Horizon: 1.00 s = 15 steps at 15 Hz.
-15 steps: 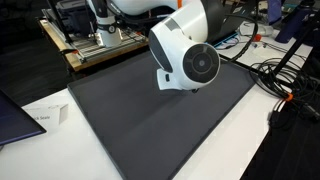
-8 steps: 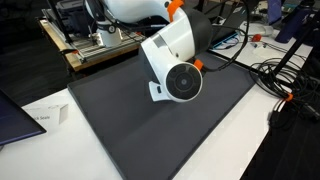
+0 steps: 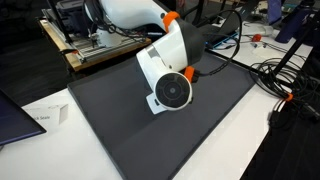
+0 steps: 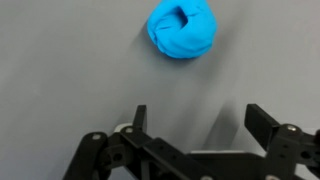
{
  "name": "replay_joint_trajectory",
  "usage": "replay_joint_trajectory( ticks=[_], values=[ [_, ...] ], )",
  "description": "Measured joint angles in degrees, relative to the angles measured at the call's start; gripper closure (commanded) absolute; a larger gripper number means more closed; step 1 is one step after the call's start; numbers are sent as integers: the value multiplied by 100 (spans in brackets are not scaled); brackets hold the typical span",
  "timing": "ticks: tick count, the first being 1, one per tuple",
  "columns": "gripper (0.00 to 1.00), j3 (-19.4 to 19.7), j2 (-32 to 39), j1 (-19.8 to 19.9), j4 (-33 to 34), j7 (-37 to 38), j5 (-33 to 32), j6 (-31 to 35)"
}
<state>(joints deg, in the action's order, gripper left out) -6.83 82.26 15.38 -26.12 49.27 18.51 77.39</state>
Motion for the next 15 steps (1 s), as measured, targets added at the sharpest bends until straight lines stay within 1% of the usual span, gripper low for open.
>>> replay_joint_trajectory(
  ticks=[3, 6, 9, 12, 15],
  values=[
    [0, 1, -12, 17, 17, -427, -1, 161],
    [0, 18, -87, 10, 24, -880, -32, 173],
    [0, 123, -246, -49, 28, -1380, -169, 171],
    [0, 243, -455, -141, 29, -1817, -356, 161],
    [0, 286, -672, -237, 29, -2330, -474, -21]
  ],
)
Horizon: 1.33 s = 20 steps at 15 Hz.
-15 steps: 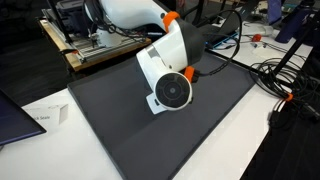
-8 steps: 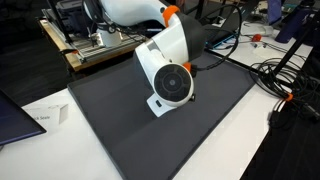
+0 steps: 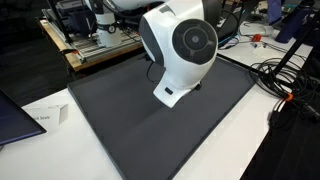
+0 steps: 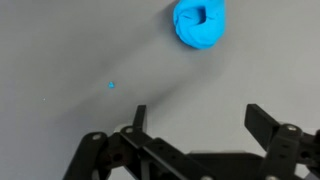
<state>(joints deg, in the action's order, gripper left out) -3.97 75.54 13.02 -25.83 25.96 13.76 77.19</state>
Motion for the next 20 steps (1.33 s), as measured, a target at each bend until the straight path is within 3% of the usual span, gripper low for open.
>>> replay_joint_trajectory(
  ticks=[10, 20],
  values=[
    [0, 212, -737, -428, 1, -963, -519, -805],
    [0, 460, -1189, -874, 17, -1890, -1107, -862]
  ],
)
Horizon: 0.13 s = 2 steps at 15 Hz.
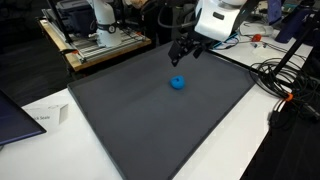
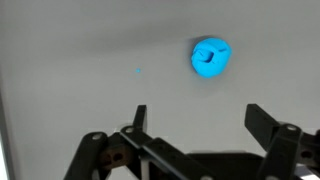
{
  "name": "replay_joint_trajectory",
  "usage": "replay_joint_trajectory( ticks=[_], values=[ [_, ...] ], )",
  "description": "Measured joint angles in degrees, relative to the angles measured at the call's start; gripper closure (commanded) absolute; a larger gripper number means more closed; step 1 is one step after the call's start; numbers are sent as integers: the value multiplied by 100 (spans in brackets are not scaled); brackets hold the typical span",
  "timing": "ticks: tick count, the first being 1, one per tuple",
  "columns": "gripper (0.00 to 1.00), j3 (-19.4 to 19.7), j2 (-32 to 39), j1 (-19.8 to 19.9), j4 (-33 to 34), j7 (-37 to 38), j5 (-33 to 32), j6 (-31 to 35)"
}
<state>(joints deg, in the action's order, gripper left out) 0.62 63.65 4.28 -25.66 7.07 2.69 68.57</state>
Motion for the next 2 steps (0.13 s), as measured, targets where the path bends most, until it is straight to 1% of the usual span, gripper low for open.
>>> replay_joint_trajectory(
  ticks=[2],
  values=[
    [0, 18, 1, 5, 0, -27, -2, 0]
  ],
)
